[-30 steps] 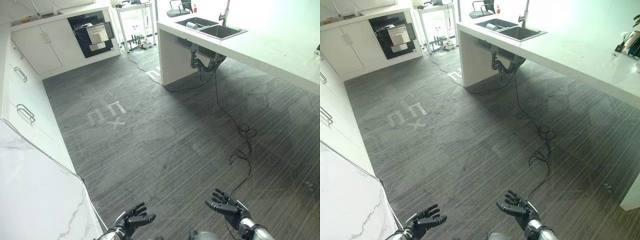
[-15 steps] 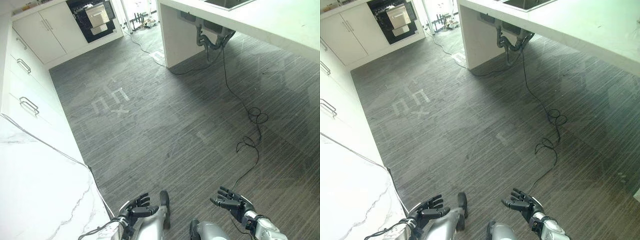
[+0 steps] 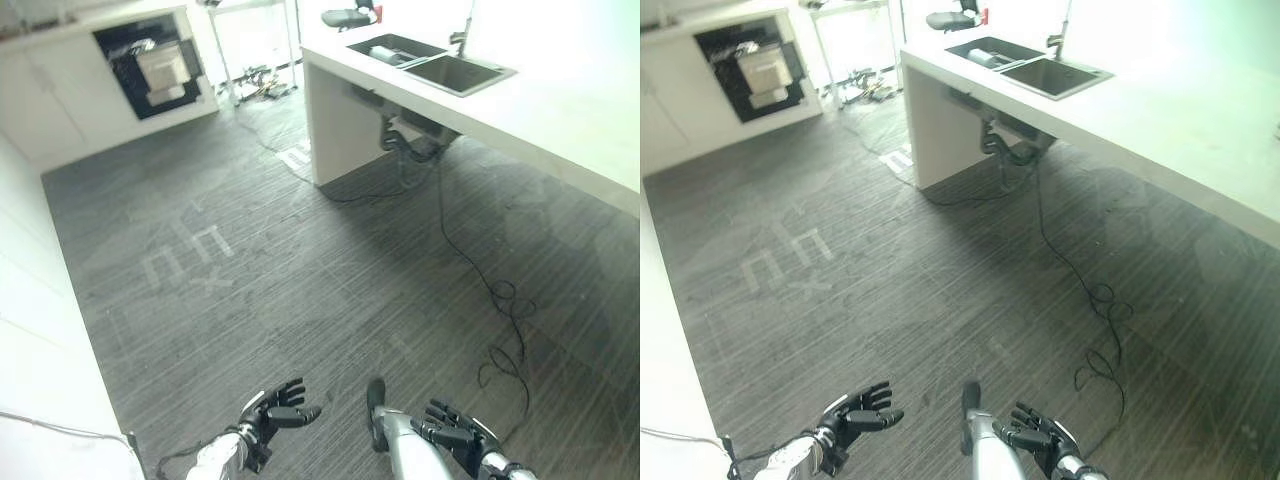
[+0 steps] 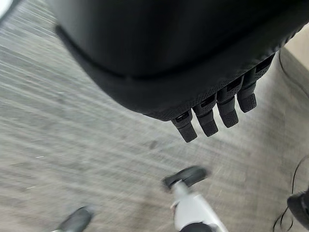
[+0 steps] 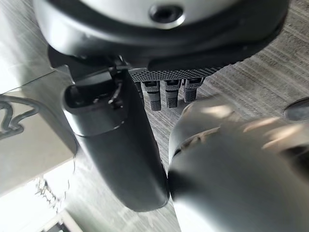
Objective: Place the dishes in the dishwasher.
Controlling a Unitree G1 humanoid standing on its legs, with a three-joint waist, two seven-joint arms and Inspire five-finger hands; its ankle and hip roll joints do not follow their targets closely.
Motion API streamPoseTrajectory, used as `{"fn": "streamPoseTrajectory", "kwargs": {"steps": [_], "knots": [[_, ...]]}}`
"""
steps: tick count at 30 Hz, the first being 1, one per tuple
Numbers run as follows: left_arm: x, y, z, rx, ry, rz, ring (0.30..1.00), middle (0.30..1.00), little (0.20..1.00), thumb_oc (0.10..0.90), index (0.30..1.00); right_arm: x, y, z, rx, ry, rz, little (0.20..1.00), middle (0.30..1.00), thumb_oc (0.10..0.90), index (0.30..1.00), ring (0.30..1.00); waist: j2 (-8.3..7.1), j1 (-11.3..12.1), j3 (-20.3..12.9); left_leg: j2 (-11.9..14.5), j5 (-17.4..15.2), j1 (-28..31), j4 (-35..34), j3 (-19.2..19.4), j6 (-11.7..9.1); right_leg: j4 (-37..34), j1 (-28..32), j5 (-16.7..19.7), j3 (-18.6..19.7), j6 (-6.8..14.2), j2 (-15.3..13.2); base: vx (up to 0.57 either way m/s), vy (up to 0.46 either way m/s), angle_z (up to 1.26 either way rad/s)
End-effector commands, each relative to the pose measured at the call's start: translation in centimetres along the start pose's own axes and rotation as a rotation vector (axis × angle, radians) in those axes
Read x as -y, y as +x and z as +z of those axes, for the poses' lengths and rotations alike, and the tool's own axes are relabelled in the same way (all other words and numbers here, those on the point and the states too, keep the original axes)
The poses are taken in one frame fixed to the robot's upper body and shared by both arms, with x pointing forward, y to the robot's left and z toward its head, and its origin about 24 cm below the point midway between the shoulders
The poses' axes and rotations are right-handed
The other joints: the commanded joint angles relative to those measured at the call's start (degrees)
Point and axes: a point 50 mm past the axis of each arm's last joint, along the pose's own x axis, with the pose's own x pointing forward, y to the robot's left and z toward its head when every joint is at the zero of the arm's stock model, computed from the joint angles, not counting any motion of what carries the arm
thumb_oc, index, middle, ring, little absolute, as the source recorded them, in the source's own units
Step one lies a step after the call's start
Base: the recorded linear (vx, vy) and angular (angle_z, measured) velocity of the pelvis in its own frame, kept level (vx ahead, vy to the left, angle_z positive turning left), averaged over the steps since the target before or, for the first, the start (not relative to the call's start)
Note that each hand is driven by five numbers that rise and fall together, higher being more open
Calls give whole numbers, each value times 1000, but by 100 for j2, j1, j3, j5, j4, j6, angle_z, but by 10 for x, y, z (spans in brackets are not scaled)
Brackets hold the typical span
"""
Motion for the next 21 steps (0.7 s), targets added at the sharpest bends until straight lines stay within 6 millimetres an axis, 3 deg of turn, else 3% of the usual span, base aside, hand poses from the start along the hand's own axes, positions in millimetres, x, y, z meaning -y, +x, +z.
{"fn": "streamPoseTrajectory", "kwargs": {"steps": [1,3,5,6,8,9,10,11,12,13,14,15,18,21], "knots": [[-1,-3,9,91,36,-19,900,900,900,800,900,6,3,42,154,-69,14,900,900,800,900,900,122,27,-129,303,-371,-285,416,-439,-147,469,1509,535,430,513,117,657,-187,-16],[1,-3,3,70,19,-12,900,900,900,800,900,7,3,40,140,-67,2,900,900,800,900,900,177,-19,-211,374,299,50,416,-537,-382,469,1729,501,670,347,354,578,-174,-12],[3,-5,-3,66,26,-18,900,900,900,800,900,6,4,44,136,-106,22,900,900,800,900,900,146,59,-276,487,1520,247,525,-446,-792,469,2055,277,742,172,440,464,-148,31],[4,-6,-4,67,30,-22,900,900,900,800,900,6,4,46,136,-122,29,900,900,800,900,900,128,84,-272,521,1739,143,843,-403,-883,469,2141,219,748,139,433,416,-134,4],[9,-4,-3,73,38,-38,900,900,900,800,900,9,2,52,145,-159,18,900,900,800,900,900,-29,219,-210,605,2260,-982,3078,-346,-1045,469,2538,-51,866,-52,335,385,-164,-20],[9,-4,-1,74,38,-43,900,900,900,800,900,11,1,55,152,-156,14,900,900,800,900,900,-96,270,-159,723,2261,-1592,3814,-242,-1014,469,2715,-166,873,-135,311,369,-186,-12],[8,-4,3,74,43,-58,900,900,900,800,900,12,0,60,175,-153,13,900,900,800,900,900,-86,361,-63,826,2231,-2282,4113,-140,-927,469,2982,-334,874,-218,375,357,-138,-7],[6,-4,4,74,55,-69,900,900,900,800,900,11,0,63,188,-152,20,900,900,800,900,900,-79,438,-17,821,2131,-2447,3854,-59,-873,469,3103,-436,841,-233,395,445,-54,-32],[4,-6,4,74,62,-71,900,900,900,800,900,7,2,65,196,-154,39,900,900,800,900,900,-70,543,21,784,1850,-2330,2694,188,-726,469,3207,-558,862,-185,421,558,97,-52],[2,-7,1,69,55,-70,900,900,900,800,900,2,5,64,199,-147,53,900,900,800,900,900,-46,592,-22,843,1718,-2167,1090,525,-644,469,3270,-689,869,-95,455,675,226,-64],[1,-8,-2,65,37,-70,900,900,900,800,900,-1,7,63,196,-151,51,900,900,800,900,900,73,641,-24,925,1543,-2411,416,433,-650,469,3369,-777,913,-19,563,633,257,-113],[1,-9,-4,62,32,-72,900,900,900,800,900,-2,8,61,192,-151,49,900,900,800,900,900,142,672,-32,1060,1467,-2702,416,329,-682,469,3421,-836,926,0,623,531,242,-111],[4,-10,-7,73,38,-97,900,900,900,800,900,-4,7,56,177,-166,42,900,900,800,900,900,232,801,4,1538,1891,-3415,416,108,-828,469,3658,-1057,900,24,600,479,261,-82],[4,-12,-6,90,17,-91,900,900,900,800,900,-3,7,58,174,-179,42,900,900,800,900,900,213,808,15,1427,1749,-3167,416,161,-699,469,3938,-1173,959,137,457,443,336,-52]]}}
